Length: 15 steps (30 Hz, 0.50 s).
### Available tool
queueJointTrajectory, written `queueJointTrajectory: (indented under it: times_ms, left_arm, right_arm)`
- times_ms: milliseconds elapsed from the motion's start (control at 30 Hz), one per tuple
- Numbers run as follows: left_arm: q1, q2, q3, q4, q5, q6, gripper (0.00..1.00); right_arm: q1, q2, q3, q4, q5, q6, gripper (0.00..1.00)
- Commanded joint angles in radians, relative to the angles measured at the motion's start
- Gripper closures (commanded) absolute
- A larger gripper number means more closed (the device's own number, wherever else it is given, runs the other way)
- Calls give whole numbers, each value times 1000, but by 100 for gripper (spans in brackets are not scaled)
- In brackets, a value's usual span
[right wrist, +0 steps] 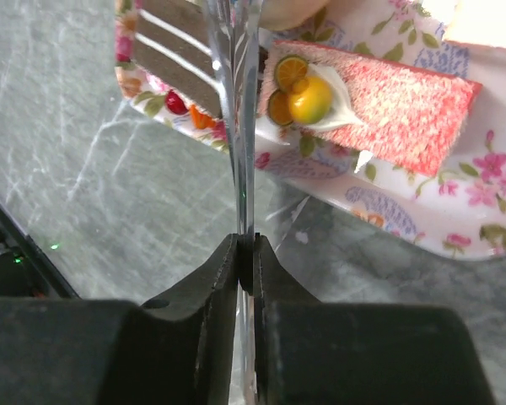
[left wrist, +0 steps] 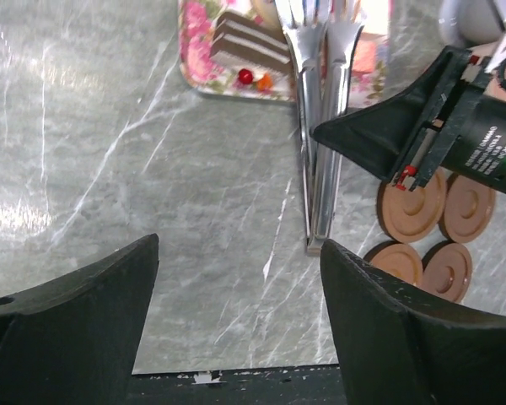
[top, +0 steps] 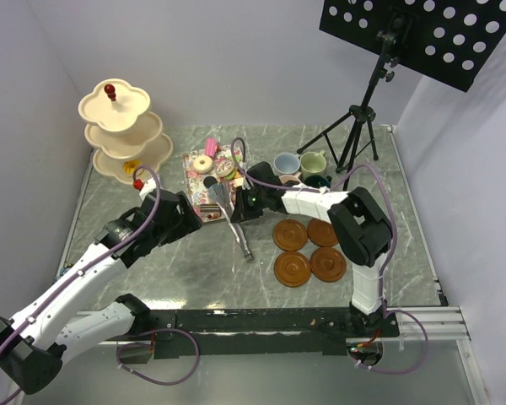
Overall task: Serve the afternoon tea
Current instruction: Pick up the clamp from the tray.
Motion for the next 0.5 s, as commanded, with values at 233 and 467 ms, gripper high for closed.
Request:
queueJointTrajectory:
  times_ms: [233,467]
  left_arm:
    - [121,7,225,99,137,127,0]
    - [352,63,237,301,514,122,0]
  right_arm:
    - [2,-313,36,-121,18,61,100]
    - [-6,-537,18,-123,-112,105,100]
